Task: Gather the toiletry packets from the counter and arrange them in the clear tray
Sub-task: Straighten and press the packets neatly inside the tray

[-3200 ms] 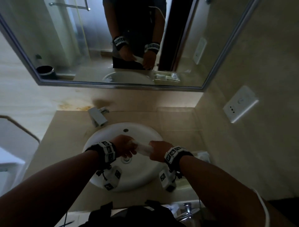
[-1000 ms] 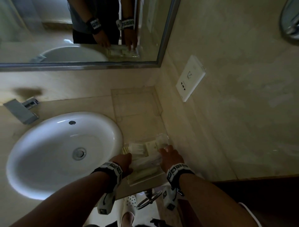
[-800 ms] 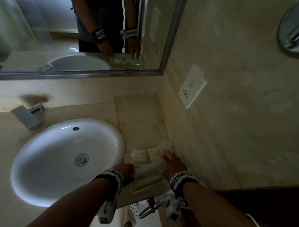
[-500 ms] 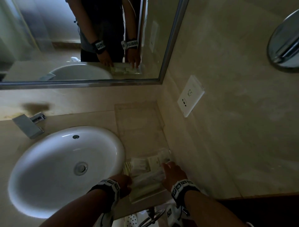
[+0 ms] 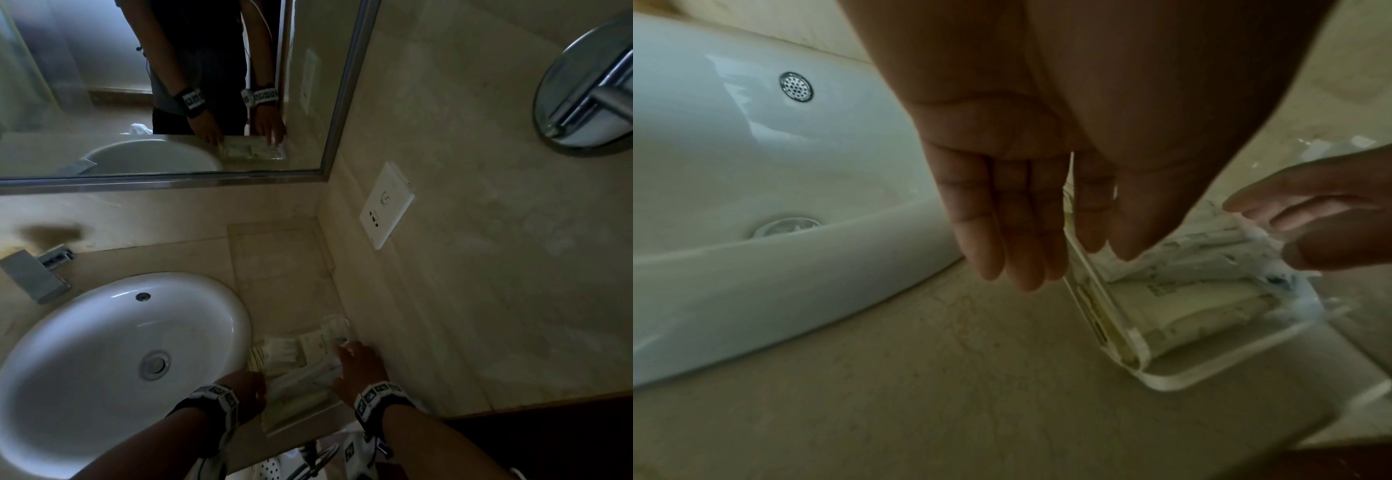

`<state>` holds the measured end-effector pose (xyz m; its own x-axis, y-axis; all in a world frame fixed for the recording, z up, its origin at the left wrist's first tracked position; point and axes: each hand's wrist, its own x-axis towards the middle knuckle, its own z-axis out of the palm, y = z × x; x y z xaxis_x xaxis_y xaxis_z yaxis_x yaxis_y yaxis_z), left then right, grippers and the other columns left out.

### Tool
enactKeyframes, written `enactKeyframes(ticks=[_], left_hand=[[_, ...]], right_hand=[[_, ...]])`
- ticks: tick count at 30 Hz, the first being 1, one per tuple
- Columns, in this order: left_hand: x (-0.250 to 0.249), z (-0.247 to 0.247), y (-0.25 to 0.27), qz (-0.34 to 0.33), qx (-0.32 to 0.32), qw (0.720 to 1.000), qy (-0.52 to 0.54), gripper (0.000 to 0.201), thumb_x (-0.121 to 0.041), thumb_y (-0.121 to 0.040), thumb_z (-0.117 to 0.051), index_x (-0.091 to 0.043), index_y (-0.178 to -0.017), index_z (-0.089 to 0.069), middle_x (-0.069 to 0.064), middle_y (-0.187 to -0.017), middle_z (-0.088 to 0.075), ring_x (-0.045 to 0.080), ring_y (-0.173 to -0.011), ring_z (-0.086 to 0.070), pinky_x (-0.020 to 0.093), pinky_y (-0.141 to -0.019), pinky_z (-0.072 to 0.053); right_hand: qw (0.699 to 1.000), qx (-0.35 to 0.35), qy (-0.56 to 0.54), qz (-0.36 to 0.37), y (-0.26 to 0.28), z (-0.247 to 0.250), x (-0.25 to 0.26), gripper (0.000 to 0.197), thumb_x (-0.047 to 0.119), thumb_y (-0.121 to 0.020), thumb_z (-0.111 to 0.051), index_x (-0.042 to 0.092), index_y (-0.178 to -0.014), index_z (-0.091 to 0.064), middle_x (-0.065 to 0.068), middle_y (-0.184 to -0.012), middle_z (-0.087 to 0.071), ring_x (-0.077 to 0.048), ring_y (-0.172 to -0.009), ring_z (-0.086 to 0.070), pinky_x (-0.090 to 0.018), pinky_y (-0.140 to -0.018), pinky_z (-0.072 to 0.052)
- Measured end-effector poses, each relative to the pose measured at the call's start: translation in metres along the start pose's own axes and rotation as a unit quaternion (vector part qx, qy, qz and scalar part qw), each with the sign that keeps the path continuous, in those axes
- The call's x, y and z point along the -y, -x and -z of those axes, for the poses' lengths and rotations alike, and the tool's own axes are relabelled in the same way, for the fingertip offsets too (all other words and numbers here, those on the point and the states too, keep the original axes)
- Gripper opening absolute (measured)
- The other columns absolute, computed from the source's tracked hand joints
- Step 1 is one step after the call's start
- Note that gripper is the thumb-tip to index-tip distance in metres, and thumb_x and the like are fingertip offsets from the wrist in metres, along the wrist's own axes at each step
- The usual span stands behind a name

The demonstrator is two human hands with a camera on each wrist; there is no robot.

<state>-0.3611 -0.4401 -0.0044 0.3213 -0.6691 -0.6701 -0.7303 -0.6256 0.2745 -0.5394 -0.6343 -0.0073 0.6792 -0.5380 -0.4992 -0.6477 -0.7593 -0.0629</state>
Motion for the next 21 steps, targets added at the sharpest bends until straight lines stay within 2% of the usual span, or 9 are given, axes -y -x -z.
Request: enactKeyframes(ticks=[4, 10, 16, 21], left_hand=[[0.002, -0.002, -0.002, -0.002, 0.002, 1.0, -0.003, 0.035, -0.041, -0.089, -0.051, -0.022, -0.117, -0.058, 0.001, -0.127, -0.06, 0.024, -0.117, -0.058, 0.031, -0.094, -0.048], [0.0, -0.004, -0.007, 0.005, 0.004, 1.0, -0.014, 0.043, -0.04, -0.088, -0.05, -0.018, -0.124, -0.056, 0.001, -0.129, -0.059, 0.023, -0.12, -0.058, 0.032, -0.097, -0.049], [0.0, -0.001, -0.006, 0.015, 0.027, 0.999, -0.03, 0.042, -0.032, -0.093, -0.049, -0.009, -0.126, -0.058, 0.008, -0.13, -0.06, 0.027, -0.12, -0.059, 0.035, -0.095, -0.049], [0.003, -0.001, -0.01, 0.025, 0.033, 0.999, -0.025, 0.04, -0.029, -0.09, -0.052, -0.005, -0.121, -0.062, 0.012, -0.127, -0.062, 0.03, -0.117, -0.061, 0.038, -0.096, -0.052]], right_hand=[[1.0, -0.023, -0.003, 0.003, 0.003, -0.004, 0.001, 0.06, 0.041, -0.082, -0.054, 0.026, -0.139, -0.041, -0.003, -0.153, -0.028, -0.03, -0.136, -0.031, -0.043, -0.111, -0.032], [0.998, 0.004, -0.045, -0.038, 0.003, -0.003, 0.004, 0.055, 0.042, -0.081, -0.052, 0.03, -0.134, -0.045, -0.002, -0.159, -0.017, -0.033, -0.143, -0.02, -0.045, -0.114, -0.03], [0.991, 0.026, -0.108, -0.078, -0.001, -0.008, 0.009, 0.065, 0.051, -0.081, -0.053, 0.032, -0.142, -0.04, 0.001, -0.161, -0.006, -0.03, -0.147, -0.011, -0.045, -0.115, -0.031], [0.983, 0.012, -0.138, -0.118, -0.002, -0.008, 0.014, 0.062, 0.052, -0.079, -0.056, 0.033, -0.137, -0.042, -0.001, -0.159, -0.01, -0.031, -0.145, -0.016, -0.046, -0.112, -0.035]])
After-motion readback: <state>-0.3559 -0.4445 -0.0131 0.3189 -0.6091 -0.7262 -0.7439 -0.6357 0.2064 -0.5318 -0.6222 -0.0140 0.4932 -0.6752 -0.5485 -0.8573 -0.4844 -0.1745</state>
